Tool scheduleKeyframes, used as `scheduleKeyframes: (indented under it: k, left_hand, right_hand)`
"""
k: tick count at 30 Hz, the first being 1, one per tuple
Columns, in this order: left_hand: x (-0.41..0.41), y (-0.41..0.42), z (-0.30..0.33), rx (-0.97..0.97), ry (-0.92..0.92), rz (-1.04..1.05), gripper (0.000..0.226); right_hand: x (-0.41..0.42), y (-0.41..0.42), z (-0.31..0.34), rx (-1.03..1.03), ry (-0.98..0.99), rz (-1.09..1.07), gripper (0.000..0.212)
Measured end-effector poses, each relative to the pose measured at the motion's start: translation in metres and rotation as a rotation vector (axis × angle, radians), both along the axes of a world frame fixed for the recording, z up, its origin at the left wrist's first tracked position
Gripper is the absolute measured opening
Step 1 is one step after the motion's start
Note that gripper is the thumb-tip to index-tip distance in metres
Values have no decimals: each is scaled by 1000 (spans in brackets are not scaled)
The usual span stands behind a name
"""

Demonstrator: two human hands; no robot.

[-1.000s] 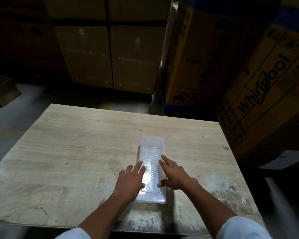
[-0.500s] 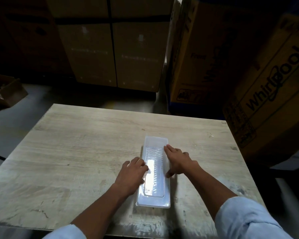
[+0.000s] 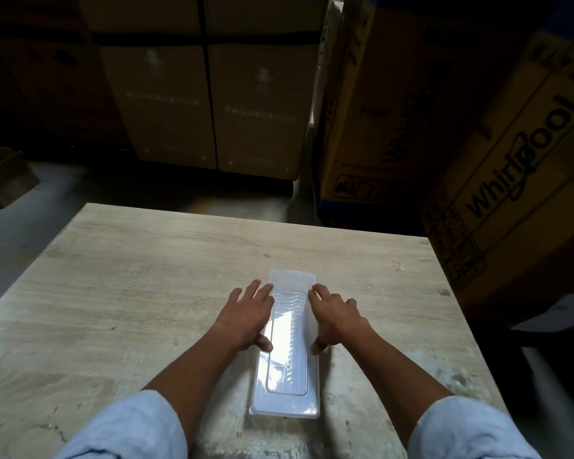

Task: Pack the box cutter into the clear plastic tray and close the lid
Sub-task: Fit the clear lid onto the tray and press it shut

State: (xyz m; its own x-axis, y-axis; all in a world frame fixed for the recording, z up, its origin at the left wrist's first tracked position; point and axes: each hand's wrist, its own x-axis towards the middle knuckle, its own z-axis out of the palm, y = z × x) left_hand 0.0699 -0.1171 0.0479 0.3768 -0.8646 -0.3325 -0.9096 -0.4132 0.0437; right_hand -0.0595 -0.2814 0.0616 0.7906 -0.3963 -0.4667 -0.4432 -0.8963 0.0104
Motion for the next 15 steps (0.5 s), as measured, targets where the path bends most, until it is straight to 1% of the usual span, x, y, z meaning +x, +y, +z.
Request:
scheduleKeyframes:
  k: [5, 10, 15]
  left_hand:
    - [12, -11, 1, 46, 68, 2, 118]
    - [19, -19, 0, 72, 95, -5, 128]
    - [22, -22, -2, 66, 122, -1, 131]
  right_hand:
    - [5, -5, 0, 31, 4, 1, 131]
    - [10, -14, -4, 94, 43, -3, 145]
    - [9, -18, -3, 119, 10, -21, 150]
